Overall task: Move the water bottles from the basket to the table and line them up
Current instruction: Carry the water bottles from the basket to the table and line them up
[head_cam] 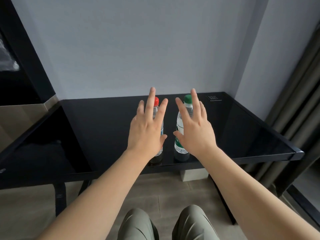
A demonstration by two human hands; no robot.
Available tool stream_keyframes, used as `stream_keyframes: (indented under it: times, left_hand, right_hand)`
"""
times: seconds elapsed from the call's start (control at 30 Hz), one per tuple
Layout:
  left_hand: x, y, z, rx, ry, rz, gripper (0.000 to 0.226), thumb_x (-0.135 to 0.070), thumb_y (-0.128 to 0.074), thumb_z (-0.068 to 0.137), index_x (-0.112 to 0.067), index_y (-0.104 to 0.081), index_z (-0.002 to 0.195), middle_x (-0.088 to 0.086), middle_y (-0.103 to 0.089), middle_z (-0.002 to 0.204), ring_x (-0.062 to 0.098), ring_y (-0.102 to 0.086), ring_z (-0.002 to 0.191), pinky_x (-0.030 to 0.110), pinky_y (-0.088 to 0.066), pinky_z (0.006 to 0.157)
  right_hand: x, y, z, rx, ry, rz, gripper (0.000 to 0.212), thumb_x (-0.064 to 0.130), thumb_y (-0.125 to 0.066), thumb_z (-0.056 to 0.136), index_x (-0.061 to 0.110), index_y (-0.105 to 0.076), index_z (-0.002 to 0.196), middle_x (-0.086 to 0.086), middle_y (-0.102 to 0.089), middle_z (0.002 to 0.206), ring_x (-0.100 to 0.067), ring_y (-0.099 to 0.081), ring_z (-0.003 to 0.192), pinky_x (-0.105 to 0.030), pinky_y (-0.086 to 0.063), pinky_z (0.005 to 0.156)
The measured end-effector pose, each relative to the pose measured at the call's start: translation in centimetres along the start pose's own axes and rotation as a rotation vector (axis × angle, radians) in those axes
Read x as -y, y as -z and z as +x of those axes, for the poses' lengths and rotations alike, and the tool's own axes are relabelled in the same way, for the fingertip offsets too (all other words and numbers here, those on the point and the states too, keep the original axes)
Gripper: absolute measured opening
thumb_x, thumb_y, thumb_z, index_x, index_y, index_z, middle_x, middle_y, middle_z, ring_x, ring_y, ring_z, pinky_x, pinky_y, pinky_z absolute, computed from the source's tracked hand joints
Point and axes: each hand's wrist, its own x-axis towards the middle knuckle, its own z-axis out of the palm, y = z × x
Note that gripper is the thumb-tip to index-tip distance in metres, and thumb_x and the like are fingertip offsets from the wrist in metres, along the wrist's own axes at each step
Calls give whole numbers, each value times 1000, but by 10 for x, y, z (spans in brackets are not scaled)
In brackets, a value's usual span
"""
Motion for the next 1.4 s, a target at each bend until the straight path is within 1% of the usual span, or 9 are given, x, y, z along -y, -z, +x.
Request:
stream_keyframes:
  times: [0.1, 0.17, 0.2, 0.33, 0.5, 0.67, 1.07, 1.23, 1.4]
  left_hand:
    - [0, -3, 1, 52, 35, 9, 112, -32, -90, 73, -23, -20, 159, 8, 20, 168, 38, -43, 136, 43, -61, 84]
    - [0, -6, -1, 72, 55, -24, 109, -18, -92, 69, -22, -26, 156, 5, 17, 168, 30, -53, 117, 42, -62, 75]
    - [1, -7, -1, 81, 65, -44, 108, -12, -91, 68, -23, -28, 155, 3, 16, 168, 29, -53, 113, 42, -63, 73]
    - [2, -11, 3, 68, 70, -86, 105, -5, -90, 67, -23, -32, 152, -1, 13, 168, 27, -53, 112, 41, -63, 70]
    - [0, -24, 20, 68, 62, -127, 103, -5, -91, 70, -26, -33, 152, -5, 11, 168, 26, -53, 113, 40, -63, 71]
    - [-17, -41, 46, 76, 34, -132, 101, -15, -92, 73, -27, -33, 154, -5, 9, 169, 25, -54, 116, 35, -60, 81]
    - [-81, -95, 119, 83, -35, -156, 103, -14, -94, 69, -26, -35, 152, -3, 6, 168, 25, -54, 101, 33, -58, 70]
    - [-111, -115, 147, 77, -71, -177, 102, -13, -94, 69, -25, -35, 152, -1, 5, 168, 25, -54, 101, 33, -59, 71]
    - [-140, -133, 170, 74, -96, -197, 101, -11, -93, 70, -24, -35, 152, 0, 5, 168, 24, -54, 102, 31, -58, 70]
  right_hand:
    - [5, -3, 1, 59, -31, 12, 104, 28, -85, 82, 30, -18, 162, -2, 29, 167, -40, -30, 146, -42, -61, 81]
    - [7, -6, 0, 43, -51, 17, 97, 18, -84, 82, 28, -26, 159, -3, 27, 168, -38, -37, 138, -37, -59, 74]
    - [7, -7, 0, 36, -60, 21, 94, 14, -84, 82, 26, -29, 157, -3, 25, 169, -37, -38, 137, -36, -58, 71]
    - [6, -10, 1, 32, -79, 24, 92, 8, -84, 80, 26, -33, 153, -2, 23, 169, -35, -37, 136, -32, -53, 62]
    - [-10, -15, 12, 41, -94, 27, 95, 8, -87, 76, 26, -33, 153, -2, 23, 169, -36, -38, 137, -32, -56, 63]
    - [-39, -22, 27, 41, -111, 37, 98, 8, -89, 73, 25, -33, 153, -1, 25, 168, -37, -36, 139, -34, -60, 65]
    - [-129, -35, 59, 18, -179, -5, 98, 1, -85, 71, 25, -34, 150, 3, 29, 167, -36, -36, 137, -32, -55, 55]
    - [-171, -33, 68, 35, -216, -19, 104, 0, -88, 66, 23, -34, 151, 4, 30, 166, -38, -34, 141, -35, -58, 59]
    - [-209, -31, 72, 6, -216, -42, 91, -2, -81, 74, 21, -36, 150, 1, 25, 168, -35, -39, 134, -36, -55, 58]
